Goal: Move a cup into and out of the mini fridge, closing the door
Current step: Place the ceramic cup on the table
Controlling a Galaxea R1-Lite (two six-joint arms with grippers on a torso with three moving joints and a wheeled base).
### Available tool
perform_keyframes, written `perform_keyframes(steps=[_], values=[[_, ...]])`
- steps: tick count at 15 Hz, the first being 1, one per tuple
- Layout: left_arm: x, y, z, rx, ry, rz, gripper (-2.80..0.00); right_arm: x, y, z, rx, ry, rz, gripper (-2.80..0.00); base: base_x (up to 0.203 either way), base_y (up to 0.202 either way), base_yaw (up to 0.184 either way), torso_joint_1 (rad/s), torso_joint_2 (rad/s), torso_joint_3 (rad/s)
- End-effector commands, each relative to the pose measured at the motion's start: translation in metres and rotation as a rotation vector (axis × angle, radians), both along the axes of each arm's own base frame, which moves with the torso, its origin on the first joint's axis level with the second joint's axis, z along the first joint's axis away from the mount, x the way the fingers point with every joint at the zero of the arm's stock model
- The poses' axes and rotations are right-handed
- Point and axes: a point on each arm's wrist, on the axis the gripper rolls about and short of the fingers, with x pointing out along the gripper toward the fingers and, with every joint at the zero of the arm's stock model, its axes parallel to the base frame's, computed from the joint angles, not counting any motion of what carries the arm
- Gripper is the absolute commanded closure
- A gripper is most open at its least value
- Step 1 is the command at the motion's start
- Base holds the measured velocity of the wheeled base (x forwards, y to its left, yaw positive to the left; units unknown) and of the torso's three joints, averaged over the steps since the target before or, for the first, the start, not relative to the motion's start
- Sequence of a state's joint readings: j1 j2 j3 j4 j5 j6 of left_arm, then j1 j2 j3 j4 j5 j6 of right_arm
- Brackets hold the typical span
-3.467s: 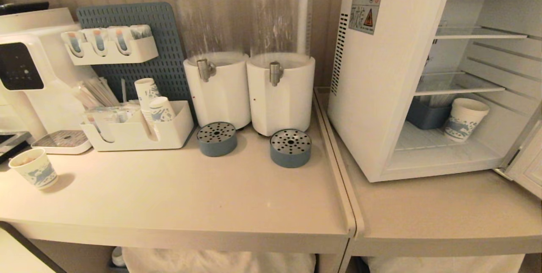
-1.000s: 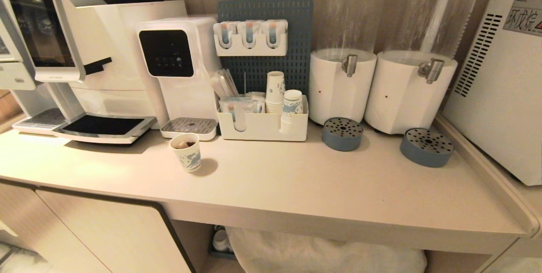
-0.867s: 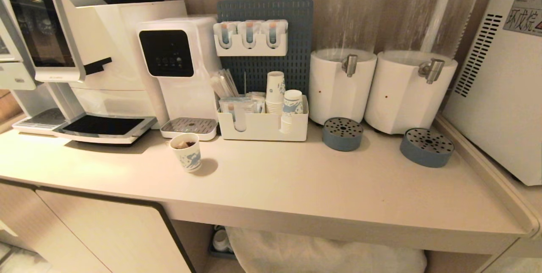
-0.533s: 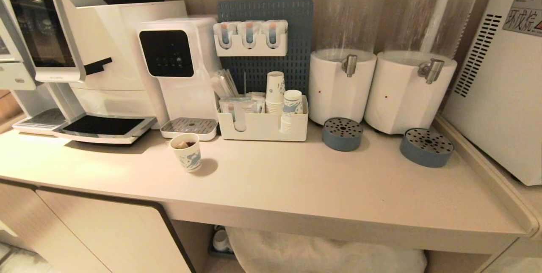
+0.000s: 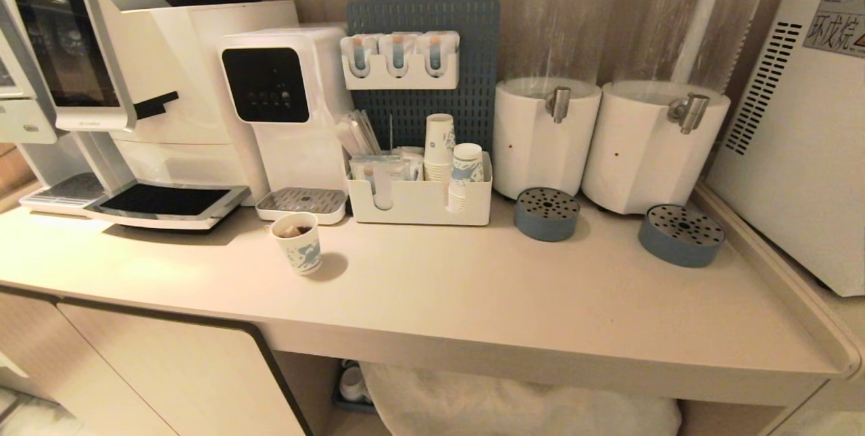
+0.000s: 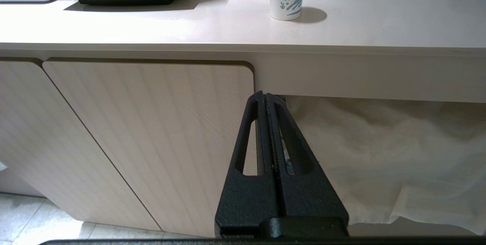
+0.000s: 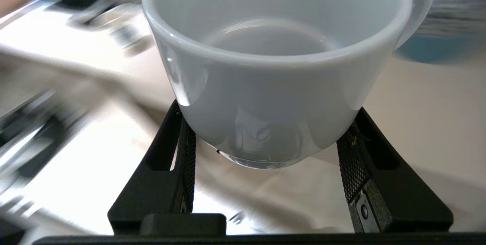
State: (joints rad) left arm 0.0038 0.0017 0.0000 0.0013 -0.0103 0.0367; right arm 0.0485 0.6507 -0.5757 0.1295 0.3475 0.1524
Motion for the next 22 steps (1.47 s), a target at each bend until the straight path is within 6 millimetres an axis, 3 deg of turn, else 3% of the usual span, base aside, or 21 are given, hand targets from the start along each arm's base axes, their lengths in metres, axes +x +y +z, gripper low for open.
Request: perform_keyframes(steps=[1,5,7,10,13,22], values=[[0.0,0.0,0.0,0.0,0.0,0.0,0.0,0.041,0.005,-0.003,0.028,0.134,0.131,0.0,0.0,0.0,0.0,0.0,0.0,0.0],[0.0,0.0,0.0,0.0,0.0,-0.001,0.0,0.082,0.005,-0.007,0.046,0.209,0.324,0.0,0.0,0.0,0.0,0.0,0.0,0.0],[0.0,0.0,0.0,-0.006,0.0,0.0,0.0,0.106,-0.009,-0.023,-0.013,0.204,0.401,0.0,0.0,0.0,0.0,0.0,0.0,0.0],[0.0,0.0,0.0,-0.012,-0.001,0.0,0.0,0.137,-0.036,-0.047,-0.06,0.117,0.488,0.0,0.0,0.0,0.0,0.0,0.0,0.0],[0.0,0.0,0.0,-0.02,-0.001,-0.001,0.0,0.165,-0.046,-0.062,-0.144,-0.034,0.47,0.0,0.0,0.0,0.0,0.0,0.0,0.0],[0.0,0.0,0.0,-0.034,-0.004,0.005,0.0,0.256,-0.028,-0.135,-0.215,-0.038,0.496,0.0,0.0,0.0,0.0,0.0,0.0,0.0]])
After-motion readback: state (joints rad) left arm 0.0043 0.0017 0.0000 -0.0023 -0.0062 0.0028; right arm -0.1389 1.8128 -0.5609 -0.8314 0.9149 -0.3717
